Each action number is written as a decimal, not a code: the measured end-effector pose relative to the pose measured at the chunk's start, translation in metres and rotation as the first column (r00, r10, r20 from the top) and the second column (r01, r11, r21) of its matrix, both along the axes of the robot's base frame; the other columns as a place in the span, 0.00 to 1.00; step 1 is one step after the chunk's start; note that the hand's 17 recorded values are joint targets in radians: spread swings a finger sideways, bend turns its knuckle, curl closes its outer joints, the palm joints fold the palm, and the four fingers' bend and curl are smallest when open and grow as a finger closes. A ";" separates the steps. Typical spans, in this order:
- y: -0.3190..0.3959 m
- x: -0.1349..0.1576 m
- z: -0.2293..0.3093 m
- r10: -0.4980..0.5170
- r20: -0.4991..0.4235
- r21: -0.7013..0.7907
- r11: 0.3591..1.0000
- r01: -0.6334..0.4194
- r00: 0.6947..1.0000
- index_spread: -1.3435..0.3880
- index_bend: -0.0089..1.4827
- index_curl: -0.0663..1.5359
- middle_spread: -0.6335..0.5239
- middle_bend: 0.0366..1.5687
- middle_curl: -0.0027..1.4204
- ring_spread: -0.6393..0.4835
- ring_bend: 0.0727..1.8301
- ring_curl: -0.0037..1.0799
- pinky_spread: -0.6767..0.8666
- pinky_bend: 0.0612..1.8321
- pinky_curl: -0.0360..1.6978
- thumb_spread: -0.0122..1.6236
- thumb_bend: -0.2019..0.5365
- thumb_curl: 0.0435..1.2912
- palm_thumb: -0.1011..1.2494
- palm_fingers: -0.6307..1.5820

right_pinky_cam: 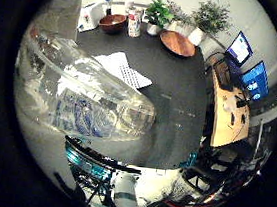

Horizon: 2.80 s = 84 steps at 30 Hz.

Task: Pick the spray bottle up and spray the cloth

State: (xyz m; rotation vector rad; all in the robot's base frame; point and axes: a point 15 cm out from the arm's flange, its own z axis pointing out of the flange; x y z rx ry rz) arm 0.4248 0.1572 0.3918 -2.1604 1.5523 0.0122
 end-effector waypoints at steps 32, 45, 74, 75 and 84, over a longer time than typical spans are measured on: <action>-0.013 0.002 0.013 -0.002 -0.021 -0.042 0.999 0.001 1.000 0.61 0.80 0.46 0.39 0.85 0.54 0.37 0.77 0.62 0.25 0.68 0.47 0.13 0.24 0.72 0.86 0.82; 0.026 0.006 -0.009 0.045 0.007 -0.026 0.999 -0.044 0.999 0.61 0.80 0.46 0.39 0.85 0.54 0.37 0.76 0.62 0.25 0.68 0.48 0.13 0.24 0.72 0.86 0.82; 0.143 -0.035 0.184 0.085 0.455 0.474 0.820 -0.321 0.887 0.61 0.81 0.46 0.39 0.85 0.54 0.37 0.76 0.63 0.25 0.67 0.48 0.14 0.24 0.72 0.85 0.82; 0.150 -0.035 0.180 0.091 0.457 0.493 0.802 -0.337 0.885 0.61 0.81 0.46 0.39 0.85 0.54 0.37 0.76 0.63 0.24 0.67 0.48 0.14 0.25 0.72 0.85 0.82; 0.224 -0.039 0.124 0.188 0.395 0.665 0.617 -0.421 0.899 0.61 0.81 0.46 0.39 0.85 0.54 0.37 0.76 0.63 0.24 0.68 0.47 0.15 0.24 0.73 0.85 0.82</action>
